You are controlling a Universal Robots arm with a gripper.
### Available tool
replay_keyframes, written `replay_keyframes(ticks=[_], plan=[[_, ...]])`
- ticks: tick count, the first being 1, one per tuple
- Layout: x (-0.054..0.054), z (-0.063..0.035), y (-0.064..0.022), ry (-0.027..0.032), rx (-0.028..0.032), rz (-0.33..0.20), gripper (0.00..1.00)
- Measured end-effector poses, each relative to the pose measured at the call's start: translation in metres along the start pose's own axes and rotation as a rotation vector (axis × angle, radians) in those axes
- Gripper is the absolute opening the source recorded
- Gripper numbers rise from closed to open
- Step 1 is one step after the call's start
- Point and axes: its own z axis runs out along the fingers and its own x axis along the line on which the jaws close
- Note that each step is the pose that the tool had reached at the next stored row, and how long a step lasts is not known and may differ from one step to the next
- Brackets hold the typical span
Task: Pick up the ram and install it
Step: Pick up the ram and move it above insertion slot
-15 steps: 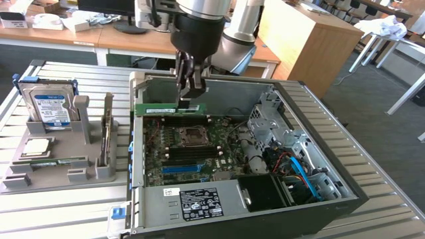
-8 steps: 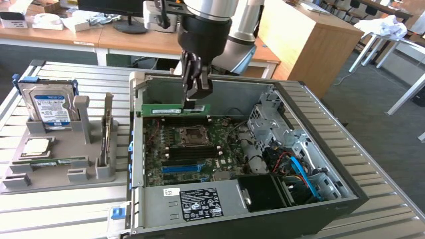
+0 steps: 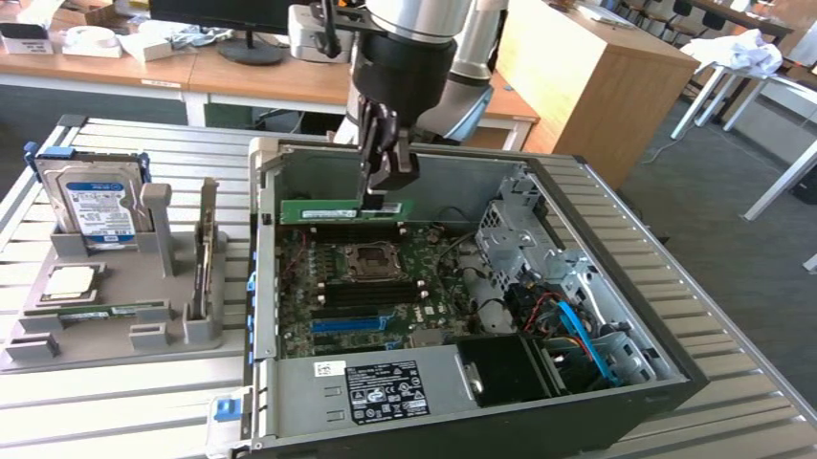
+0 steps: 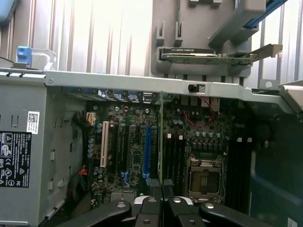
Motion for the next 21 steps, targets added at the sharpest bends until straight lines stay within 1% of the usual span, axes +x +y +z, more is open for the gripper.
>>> replay_keyframes(ticks=[16,21], plan=[[0.001,0.0006,-0.0142,-0.0003,0.0006,0.019,0.12],[0.001,0.0008,-0.0197,-0.0004,0.0007,0.024,0.12]])
